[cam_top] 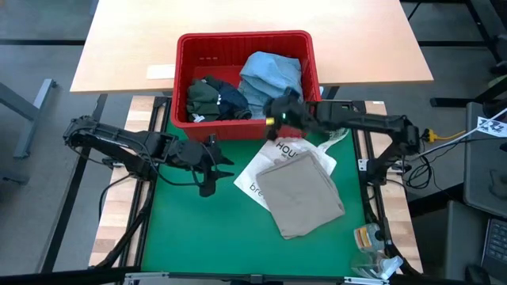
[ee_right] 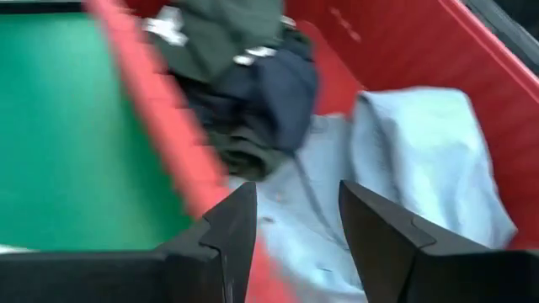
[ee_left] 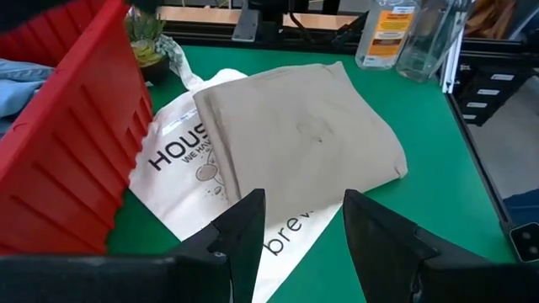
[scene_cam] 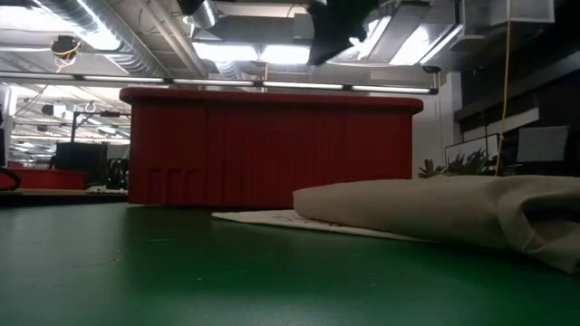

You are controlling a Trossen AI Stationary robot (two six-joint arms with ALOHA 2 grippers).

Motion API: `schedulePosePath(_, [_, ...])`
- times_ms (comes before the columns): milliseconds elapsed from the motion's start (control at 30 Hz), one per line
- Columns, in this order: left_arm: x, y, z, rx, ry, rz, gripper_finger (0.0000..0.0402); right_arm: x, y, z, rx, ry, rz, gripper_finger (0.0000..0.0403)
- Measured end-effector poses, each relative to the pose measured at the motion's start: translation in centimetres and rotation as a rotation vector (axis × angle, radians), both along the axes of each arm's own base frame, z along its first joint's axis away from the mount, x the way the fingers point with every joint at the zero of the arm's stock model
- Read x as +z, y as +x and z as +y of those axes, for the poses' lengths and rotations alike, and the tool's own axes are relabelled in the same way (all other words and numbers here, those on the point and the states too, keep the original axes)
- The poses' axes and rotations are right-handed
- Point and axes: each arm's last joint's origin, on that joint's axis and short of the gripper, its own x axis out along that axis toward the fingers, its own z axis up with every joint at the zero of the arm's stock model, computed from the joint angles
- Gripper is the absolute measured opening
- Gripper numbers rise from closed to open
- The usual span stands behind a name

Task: Fold Laundry from Bin
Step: Fold the light blue jeans

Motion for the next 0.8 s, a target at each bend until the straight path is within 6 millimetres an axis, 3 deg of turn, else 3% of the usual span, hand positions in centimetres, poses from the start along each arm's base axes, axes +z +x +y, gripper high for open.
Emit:
schedulePosePath(367, [0.0, 0.0, 0.4, 0.095, 0.063, -0.012, 0.0156, 0.0, -3.0, -9.2, -0.088, 0.103, -0.029, 0.017])
schedulePosePath(667, [0.1, 0.0, 0.4, 0.118, 0.078, -0.016, 0.0156, 0.0, -5.5, -14.5, -0.193, 0.123, -0.102, 0.017])
schedulePosePath(800, [0.1, 0.0, 0.5, 0.137, 0.091, -0.018, 0.0156, -1.3, -5.8, -16.5, -0.199, 0.174, -0.093, 0.017])
